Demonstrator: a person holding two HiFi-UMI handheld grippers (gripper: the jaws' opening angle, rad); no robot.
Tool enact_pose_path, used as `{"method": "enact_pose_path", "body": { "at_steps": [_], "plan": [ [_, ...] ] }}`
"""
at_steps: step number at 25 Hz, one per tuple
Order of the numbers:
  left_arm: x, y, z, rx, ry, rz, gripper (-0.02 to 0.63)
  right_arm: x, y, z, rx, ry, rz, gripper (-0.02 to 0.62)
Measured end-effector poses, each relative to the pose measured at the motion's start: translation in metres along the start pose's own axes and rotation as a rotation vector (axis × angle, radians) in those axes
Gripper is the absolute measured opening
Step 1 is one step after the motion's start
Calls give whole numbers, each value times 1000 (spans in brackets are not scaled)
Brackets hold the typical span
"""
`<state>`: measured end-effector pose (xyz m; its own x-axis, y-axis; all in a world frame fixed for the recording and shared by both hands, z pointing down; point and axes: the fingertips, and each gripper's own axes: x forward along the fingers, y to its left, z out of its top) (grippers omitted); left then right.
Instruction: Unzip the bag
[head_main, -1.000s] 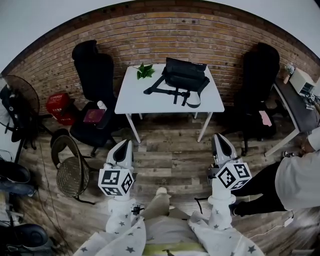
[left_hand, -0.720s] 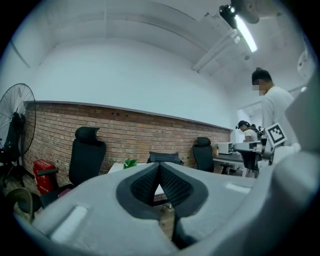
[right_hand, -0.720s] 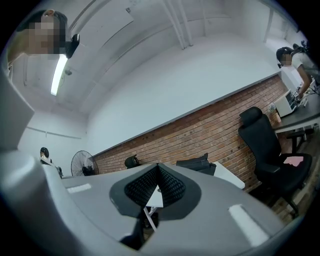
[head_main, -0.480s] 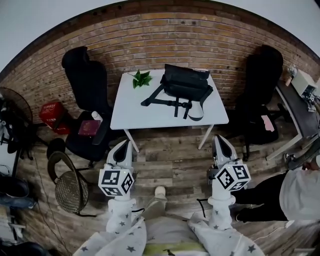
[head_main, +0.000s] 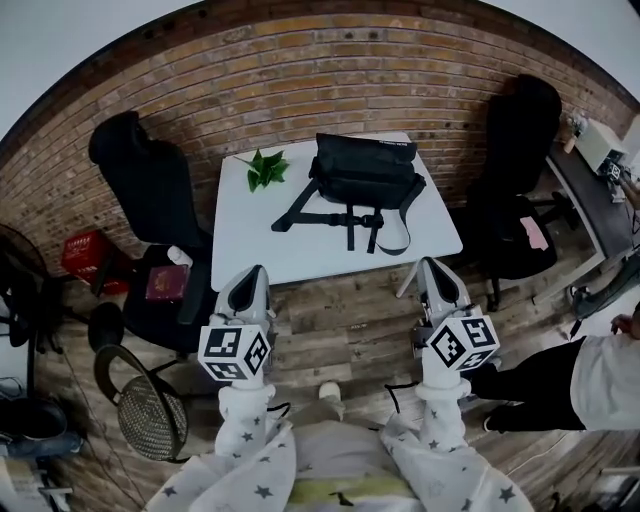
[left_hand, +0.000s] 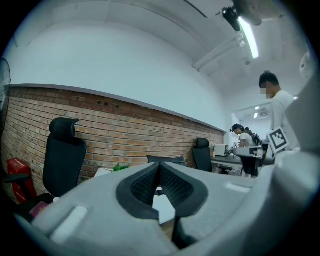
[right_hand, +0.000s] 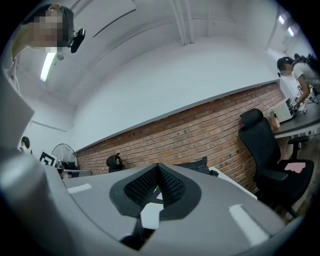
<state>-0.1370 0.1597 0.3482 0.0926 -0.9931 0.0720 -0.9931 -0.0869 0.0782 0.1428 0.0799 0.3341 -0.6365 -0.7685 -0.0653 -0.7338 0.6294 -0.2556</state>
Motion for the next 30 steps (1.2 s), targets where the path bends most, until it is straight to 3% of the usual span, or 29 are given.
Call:
{"method": "enact_pose_path", "body": {
  "at_steps": [5,7,18,30],
  "plan": [
    [28,17,-2,-35,8,-26,-2,26,-2,-7,-17,8,-29,9],
    [35,20,-8,-48,19,-37,28,34,-4,-13,-18,22,-37,11],
    [72,55,-37,-103,75,-12,54,99,-15,-52,15,118,6,78],
    [183,89,-31,-111,100,-12,80,214,-61,-55,56,139,74,124]
  ]
}}
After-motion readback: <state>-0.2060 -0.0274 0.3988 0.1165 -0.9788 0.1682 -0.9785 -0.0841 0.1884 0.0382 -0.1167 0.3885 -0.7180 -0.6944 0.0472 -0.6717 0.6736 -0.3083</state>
